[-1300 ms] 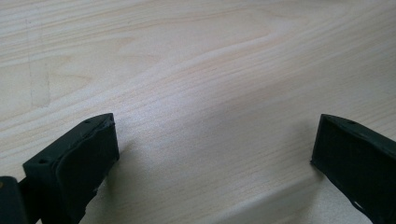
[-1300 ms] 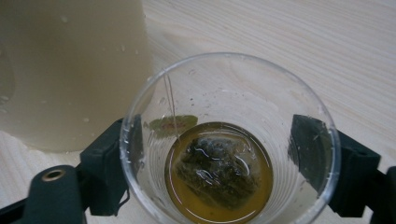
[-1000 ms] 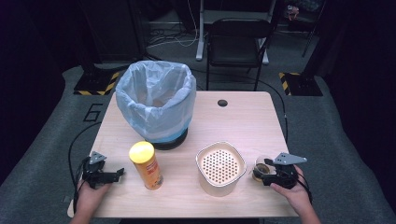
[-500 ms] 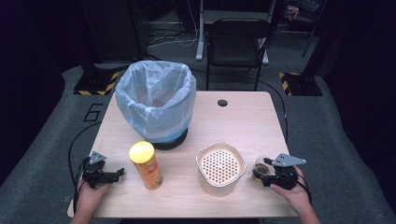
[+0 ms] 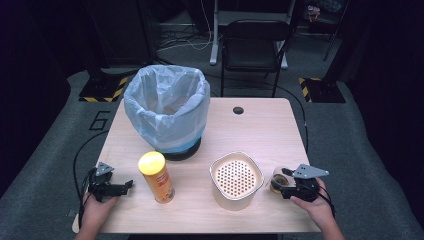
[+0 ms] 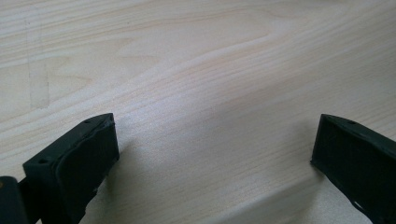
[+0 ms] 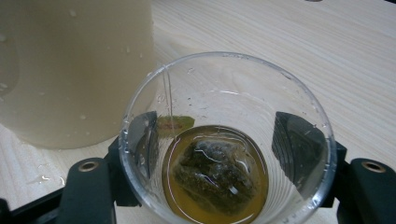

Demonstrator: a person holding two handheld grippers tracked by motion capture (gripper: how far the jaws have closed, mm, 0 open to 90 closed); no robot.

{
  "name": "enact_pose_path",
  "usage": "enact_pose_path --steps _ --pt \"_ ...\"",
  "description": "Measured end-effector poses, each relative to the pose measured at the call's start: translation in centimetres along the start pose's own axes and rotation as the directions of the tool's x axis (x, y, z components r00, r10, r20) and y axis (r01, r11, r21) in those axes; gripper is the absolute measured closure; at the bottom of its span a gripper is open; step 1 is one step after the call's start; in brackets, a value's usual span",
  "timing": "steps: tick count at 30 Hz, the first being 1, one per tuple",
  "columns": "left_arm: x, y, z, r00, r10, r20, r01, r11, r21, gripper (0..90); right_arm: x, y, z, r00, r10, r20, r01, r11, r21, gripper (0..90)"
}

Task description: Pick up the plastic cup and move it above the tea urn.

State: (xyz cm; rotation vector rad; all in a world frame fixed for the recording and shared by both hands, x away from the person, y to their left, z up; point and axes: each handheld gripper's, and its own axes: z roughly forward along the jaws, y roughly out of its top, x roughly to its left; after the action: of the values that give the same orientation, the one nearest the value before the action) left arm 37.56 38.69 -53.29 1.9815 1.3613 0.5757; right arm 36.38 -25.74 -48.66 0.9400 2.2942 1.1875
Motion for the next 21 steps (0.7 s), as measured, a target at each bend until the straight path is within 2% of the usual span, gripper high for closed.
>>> enact_pose_path --steps 4,10,14,17,21 --pt "0.0 0.0 0.0 1.0 0.0 0.0 0.0 1.0 0.0 0.2 0.0 0.2 -0.1 0.9999 0.008 -0.014 -0.008 1.0 0.015 32.7" --pt "0.0 0.0 0.0 1.0 0.001 0.0 -0.001 1.0 -0.001 0.3 -0.1 1.3 -0.2 0.9984 -0.046 -0.033 0.046 0.999 0.018 33.5" --pt "0.0 0.0 0.0 1.0 0.0 0.0 0.0 1.0 0.0 0.2 -0.2 2.2 -0.5 0.9979 -0.06 -0.027 0.06 0.998 0.016 34.1" --pt "0.0 0.0 0.0 1.0 0.0 0.0 0.0 1.0 0.0 0.3 -0.5 3.5 -0.9 0.9953 -0.091 -0.035 0.091 0.996 0.0 34.9" --pt "0.0 0.0 0.0 1.0 0.0 0.0 0.0 1.0 0.0 0.2 -0.6 4.6 -1.1 0.994 -0.102 -0.039 0.102 0.995 -0.009 35.5"
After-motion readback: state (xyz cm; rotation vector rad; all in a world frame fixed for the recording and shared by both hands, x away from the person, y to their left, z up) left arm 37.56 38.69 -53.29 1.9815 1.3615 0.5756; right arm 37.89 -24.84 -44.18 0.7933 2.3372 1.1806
